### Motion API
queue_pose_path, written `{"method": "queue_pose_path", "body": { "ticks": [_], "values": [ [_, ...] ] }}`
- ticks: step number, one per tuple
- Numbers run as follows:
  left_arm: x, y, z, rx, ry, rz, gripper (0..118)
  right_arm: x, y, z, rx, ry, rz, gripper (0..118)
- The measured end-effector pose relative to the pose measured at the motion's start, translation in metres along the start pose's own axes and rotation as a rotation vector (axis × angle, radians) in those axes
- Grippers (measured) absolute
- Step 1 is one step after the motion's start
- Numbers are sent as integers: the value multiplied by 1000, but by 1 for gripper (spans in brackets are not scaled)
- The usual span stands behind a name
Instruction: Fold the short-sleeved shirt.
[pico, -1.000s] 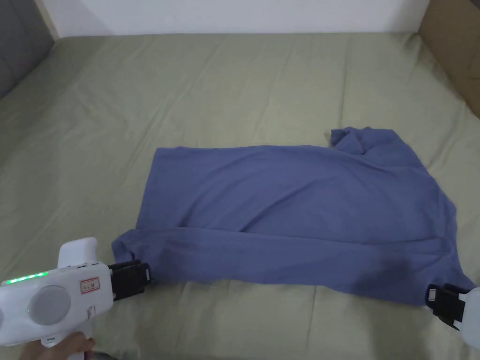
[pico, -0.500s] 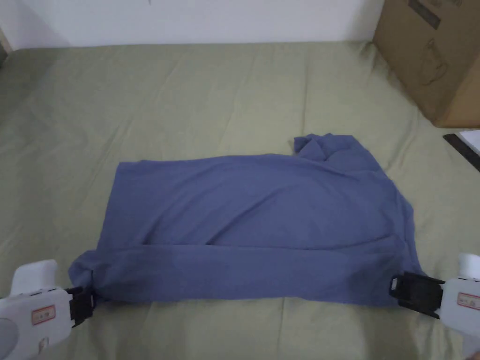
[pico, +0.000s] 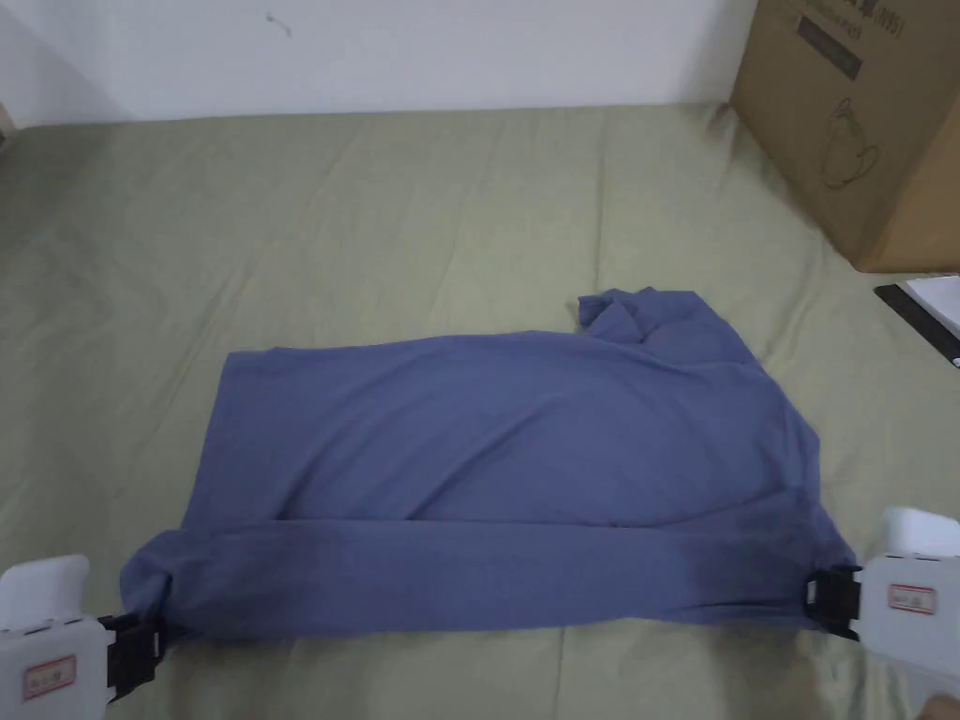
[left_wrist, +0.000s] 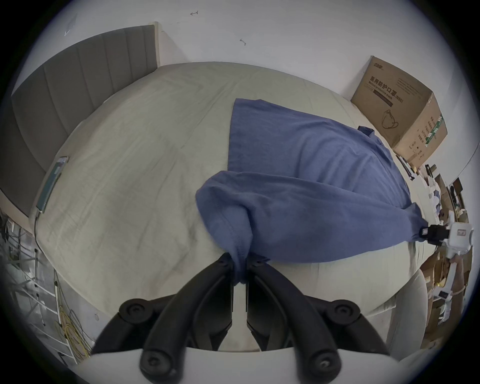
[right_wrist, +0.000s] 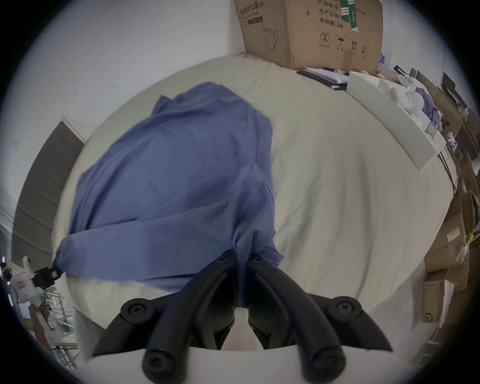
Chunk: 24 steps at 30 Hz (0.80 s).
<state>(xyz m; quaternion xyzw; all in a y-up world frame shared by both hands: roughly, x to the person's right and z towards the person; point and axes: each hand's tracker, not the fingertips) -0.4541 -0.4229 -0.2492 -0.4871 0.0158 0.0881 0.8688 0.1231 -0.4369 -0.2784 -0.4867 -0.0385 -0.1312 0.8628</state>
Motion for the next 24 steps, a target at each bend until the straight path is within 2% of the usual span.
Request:
{"method": "queue_pose_path", "body": {
  "ticks": [4,8,12,13,14,15,16,17,18,19,22,23,24],
  "values": [
    [-1,-11,21,-5,10,-74,7,8,-9,33,16,-45,38,8],
    [0,-30,23,-51,45,-122,7,22,-27,32,-40,-33,11,7],
    [-1,-49,8,-111,180,-199,6,17,-47,12,-93,-73,31,8],
    [-8,-52,3,-108,157,-199,7,16,-49,9,-98,-70,37,14],
    [-10,-53,3,-100,147,-192,9,14,-49,7,-101,-72,46,33],
    [-11,-52,6,-78,137,-163,25,14,-46,8,-106,-81,57,76],
    [-14,-49,10,-59,128,-117,46,15,-44,9,-106,-88,61,100],
    [-16,-47,13,-48,103,-66,68,15,-42,13,-101,-82,62,101],
    [-18,-43,19,-9,84,-16,90,14,-40,19,-68,-57,57,95],
    [-18,-40,26,38,53,17,98,14,-36,30,-17,-26,46,96],
    [-10,-26,53,162,-20,59,100,8,-19,52,36,-36,50,92],
    [-7,-22,58,191,-48,64,99,5,-15,57,62,-39,66,84],
    [-2,-16,62,211,-73,66,90,3,-10,63,82,-31,80,60]
  ]
}}
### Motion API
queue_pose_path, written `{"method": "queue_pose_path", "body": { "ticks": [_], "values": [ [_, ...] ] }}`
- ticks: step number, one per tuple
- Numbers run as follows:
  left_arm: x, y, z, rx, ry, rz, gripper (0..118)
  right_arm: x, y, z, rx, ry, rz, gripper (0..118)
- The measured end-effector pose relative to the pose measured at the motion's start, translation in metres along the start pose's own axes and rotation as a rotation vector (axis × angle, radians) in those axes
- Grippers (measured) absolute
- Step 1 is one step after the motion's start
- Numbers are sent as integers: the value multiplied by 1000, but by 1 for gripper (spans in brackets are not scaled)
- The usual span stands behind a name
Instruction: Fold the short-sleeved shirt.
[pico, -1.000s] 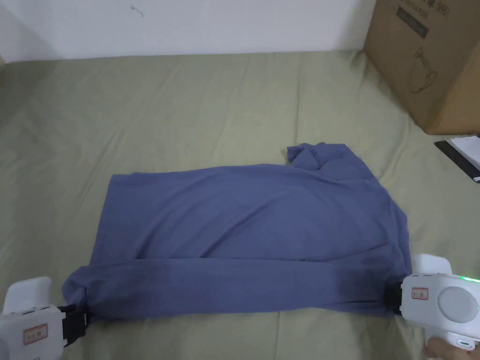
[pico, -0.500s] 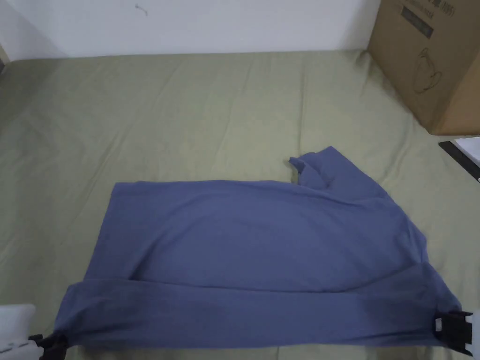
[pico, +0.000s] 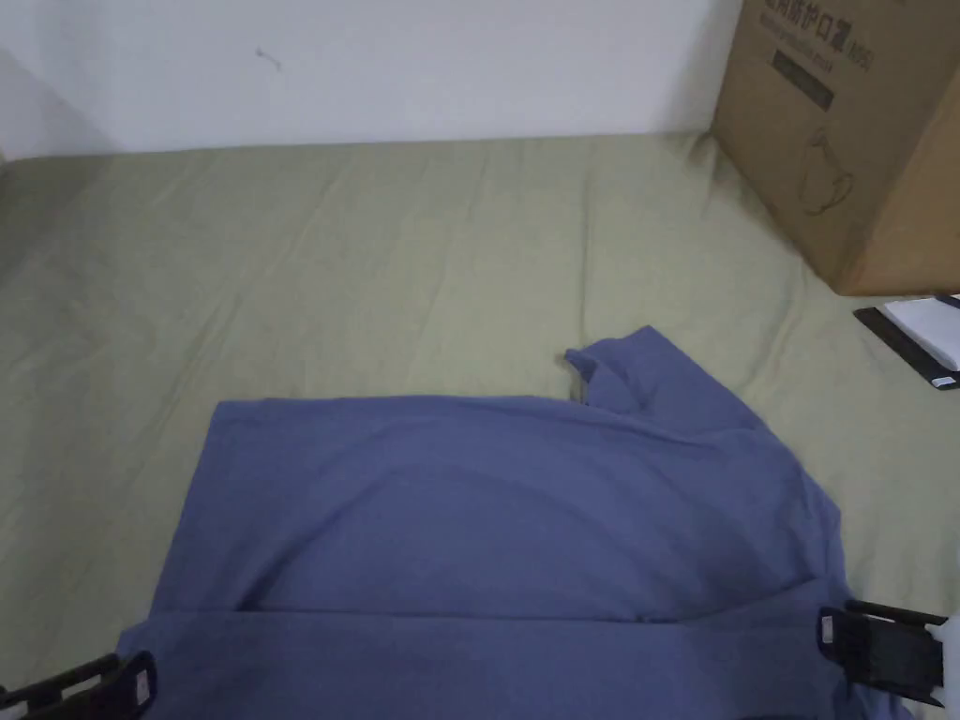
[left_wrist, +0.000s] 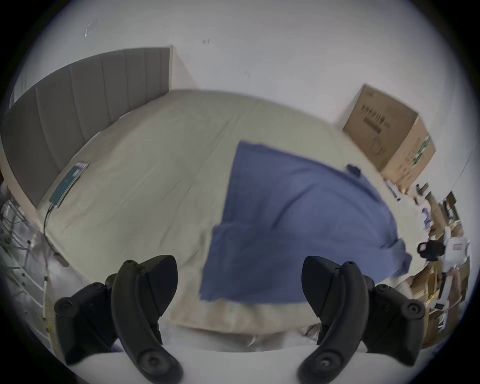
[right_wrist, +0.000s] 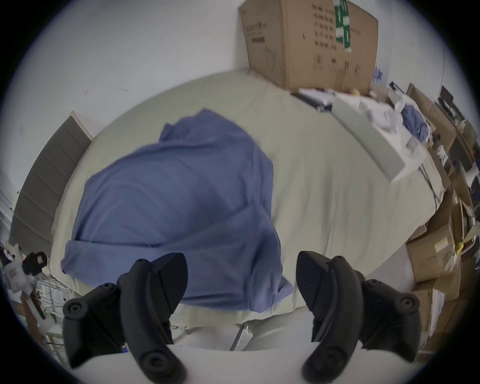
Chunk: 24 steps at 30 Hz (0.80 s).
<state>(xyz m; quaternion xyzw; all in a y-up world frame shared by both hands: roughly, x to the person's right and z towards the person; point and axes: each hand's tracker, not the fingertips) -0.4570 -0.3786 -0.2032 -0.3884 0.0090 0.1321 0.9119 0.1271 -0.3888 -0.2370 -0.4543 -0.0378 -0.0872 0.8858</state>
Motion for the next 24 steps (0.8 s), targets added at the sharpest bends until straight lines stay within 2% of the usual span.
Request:
{"method": "queue_pose_path", "body": {
  "ticks": [3,4,5,6,7,14,15,16,18,19,20,24],
  "values": [
    [18,15,-5,23,-24,21,70,-11,11,6,41,31,16,39],
    [22,18,-11,31,-35,21,40,-15,13,4,50,33,14,21],
    [26,21,-18,28,-29,23,10,-18,15,0,53,36,10,9],
    [31,24,-28,22,-27,26,1,-19,17,-5,54,47,-5,4],
    [34,26,-35,4,-25,29,0,-20,20,-11,45,59,-16,0],
    [53,45,-65,-44,-56,-28,0,-13,79,-53,36,98,-56,0],
    [54,51,-69,-48,-49,-33,0,-10,94,-62,39,108,-62,6],
    [55,55,-72,-49,-38,-35,0,-8,113,-70,21,95,-66,29],
    [55,62,-76,-41,-26,-31,0,-9,145,-91,-32,49,11,92],
    [54,65,-79,-42,-26,-26,0,-9,156,-103,-20,48,40,96],
    [54,68,-82,-45,-27,-22,0,-10,170,-115,-20,43,42,94],
    [54,69,-100,-86,-4,-18,0,-2,221,-182,-132,47,5,94]
  ]
}}
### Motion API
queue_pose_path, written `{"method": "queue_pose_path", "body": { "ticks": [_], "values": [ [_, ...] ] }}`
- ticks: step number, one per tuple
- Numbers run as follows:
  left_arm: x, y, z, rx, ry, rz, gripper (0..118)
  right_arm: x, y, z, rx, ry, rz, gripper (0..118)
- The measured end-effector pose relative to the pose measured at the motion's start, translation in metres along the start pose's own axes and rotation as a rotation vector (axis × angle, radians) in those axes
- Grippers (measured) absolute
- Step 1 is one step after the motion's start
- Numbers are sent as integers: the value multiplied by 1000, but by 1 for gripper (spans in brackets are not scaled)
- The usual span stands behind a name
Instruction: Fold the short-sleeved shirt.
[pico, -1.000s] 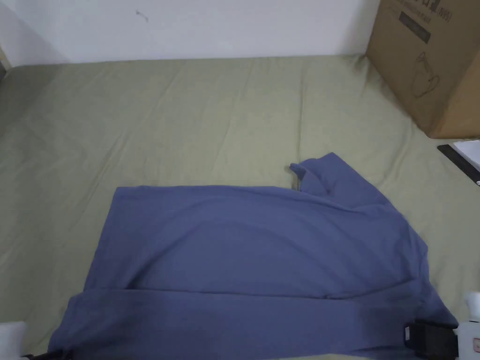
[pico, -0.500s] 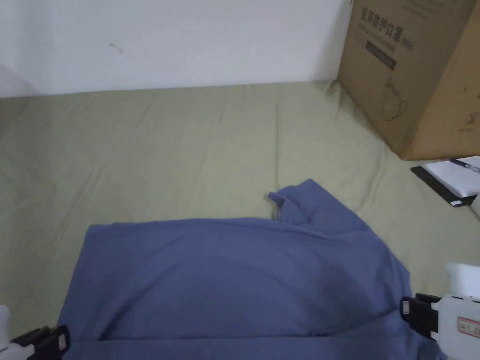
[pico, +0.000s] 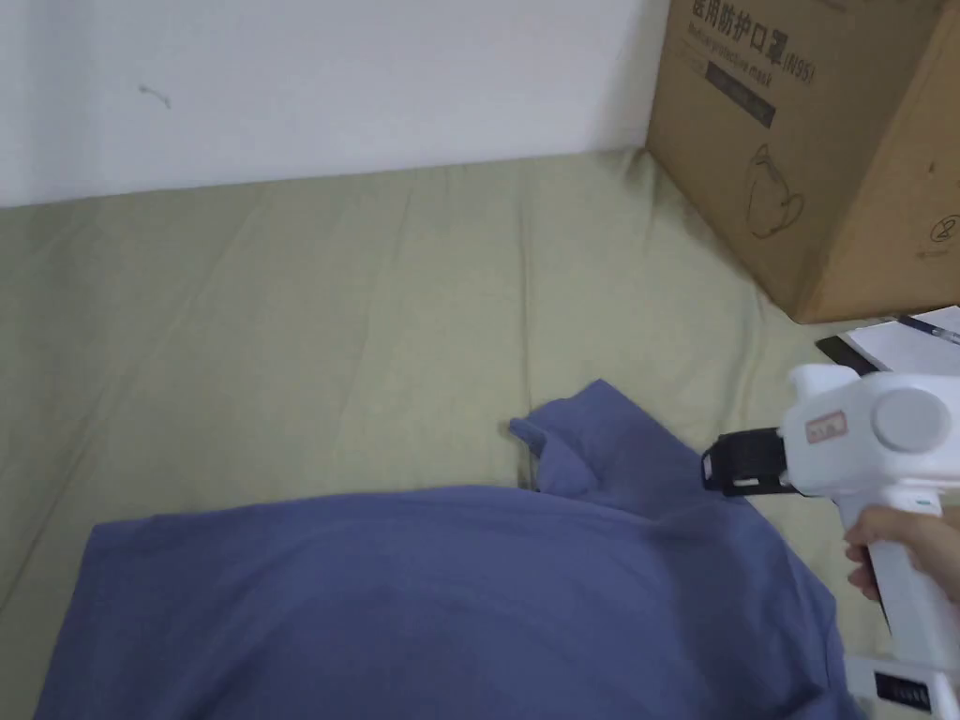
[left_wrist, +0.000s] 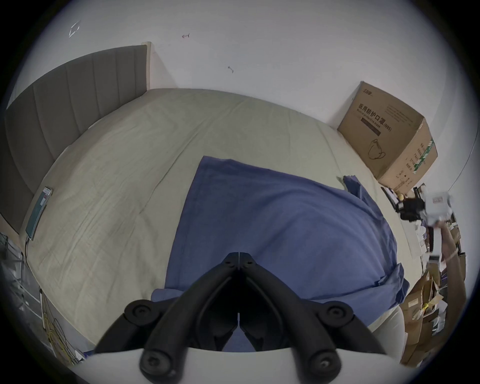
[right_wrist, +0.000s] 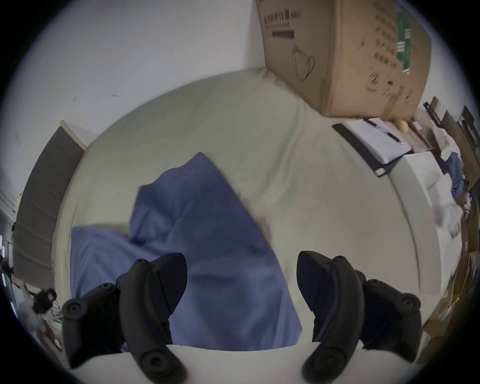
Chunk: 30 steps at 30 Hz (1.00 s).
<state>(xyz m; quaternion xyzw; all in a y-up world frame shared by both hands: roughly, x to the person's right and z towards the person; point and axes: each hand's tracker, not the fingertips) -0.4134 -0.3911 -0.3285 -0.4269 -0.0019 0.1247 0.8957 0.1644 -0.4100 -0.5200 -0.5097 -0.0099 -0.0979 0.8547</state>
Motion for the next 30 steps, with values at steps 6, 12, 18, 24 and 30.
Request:
{"method": "queue_pose_path", "body": {
  "ticks": [6,12,18,24,30],
  "values": [
    [0,0,-26,-71,25,-22,0,-6,35,-75,-133,-70,70,79],
    [-4,4,-41,-91,29,9,0,-21,32,-86,-163,-120,178,59],
    [-9,14,-53,-95,26,28,43,-24,34,-79,-149,-128,157,0],
    [-21,58,-85,-38,55,72,103,-21,37,-60,-115,-80,131,0],
    [-32,123,-138,-77,121,25,103,-26,40,-52,-95,-68,142,0]
  ]
}}
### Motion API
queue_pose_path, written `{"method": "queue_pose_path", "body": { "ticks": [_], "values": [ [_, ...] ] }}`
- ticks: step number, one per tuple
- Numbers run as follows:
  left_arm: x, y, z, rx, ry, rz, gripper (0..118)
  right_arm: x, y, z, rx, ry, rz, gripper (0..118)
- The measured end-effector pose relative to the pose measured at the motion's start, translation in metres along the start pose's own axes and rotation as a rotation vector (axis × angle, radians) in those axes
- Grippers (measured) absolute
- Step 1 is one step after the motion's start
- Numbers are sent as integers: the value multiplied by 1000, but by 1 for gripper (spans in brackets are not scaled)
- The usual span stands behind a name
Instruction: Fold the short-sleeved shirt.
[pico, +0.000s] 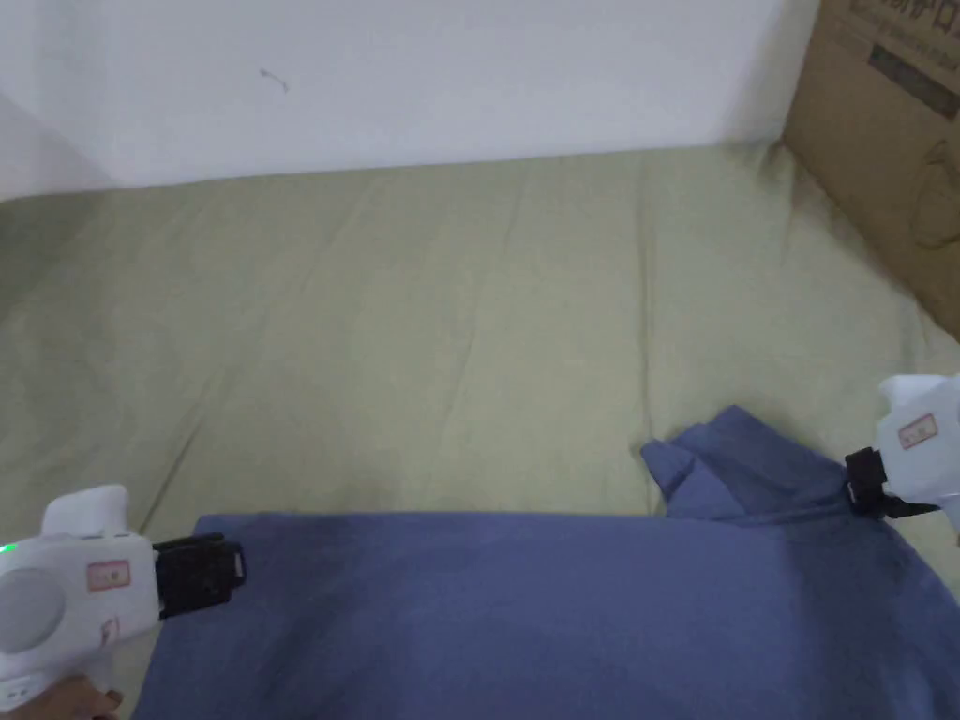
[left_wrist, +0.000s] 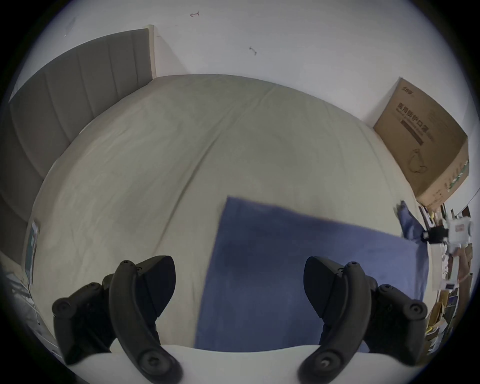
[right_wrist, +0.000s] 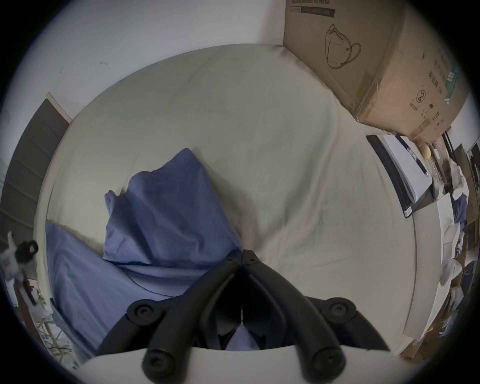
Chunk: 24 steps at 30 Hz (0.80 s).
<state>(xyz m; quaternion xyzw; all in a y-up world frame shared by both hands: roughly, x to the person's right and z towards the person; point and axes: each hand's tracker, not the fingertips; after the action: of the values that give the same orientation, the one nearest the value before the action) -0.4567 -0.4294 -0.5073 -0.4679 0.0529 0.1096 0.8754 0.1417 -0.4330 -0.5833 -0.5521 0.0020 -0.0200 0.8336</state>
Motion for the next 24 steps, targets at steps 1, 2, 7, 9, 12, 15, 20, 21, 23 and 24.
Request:
{"method": "queue_pose_path", "body": {
  "ticks": [1,2,7,9,12,15,20,21,23,24],
  "values": [
    [-3,9,-9,4,0,7,103,-1,0,1,1,0,0,0],
    [-6,18,-19,-4,-8,19,103,2,2,-1,3,4,-1,0],
    [-3,45,-65,-85,21,27,102,3,1,-2,5,11,-6,0],
    [1,46,-81,-122,0,17,102,4,1,-4,2,15,-9,0],
    [21,40,-81,-128,86,-121,81,5,3,-6,2,22,-29,0],
    [30,42,-65,-113,84,-153,19,7,4,-5,18,38,-54,0],
    [26,49,-55,-129,39,-134,3,13,3,11,45,66,-93,0],
    [26,48,-47,-116,34,-139,3,14,2,16,51,69,-92,0],
    [22,51,-32,-97,5,-136,3,17,1,30,68,73,-89,0],
    [21,52,-20,-74,-7,-134,3,18,0,39,82,79,-85,0]
  ]
}}
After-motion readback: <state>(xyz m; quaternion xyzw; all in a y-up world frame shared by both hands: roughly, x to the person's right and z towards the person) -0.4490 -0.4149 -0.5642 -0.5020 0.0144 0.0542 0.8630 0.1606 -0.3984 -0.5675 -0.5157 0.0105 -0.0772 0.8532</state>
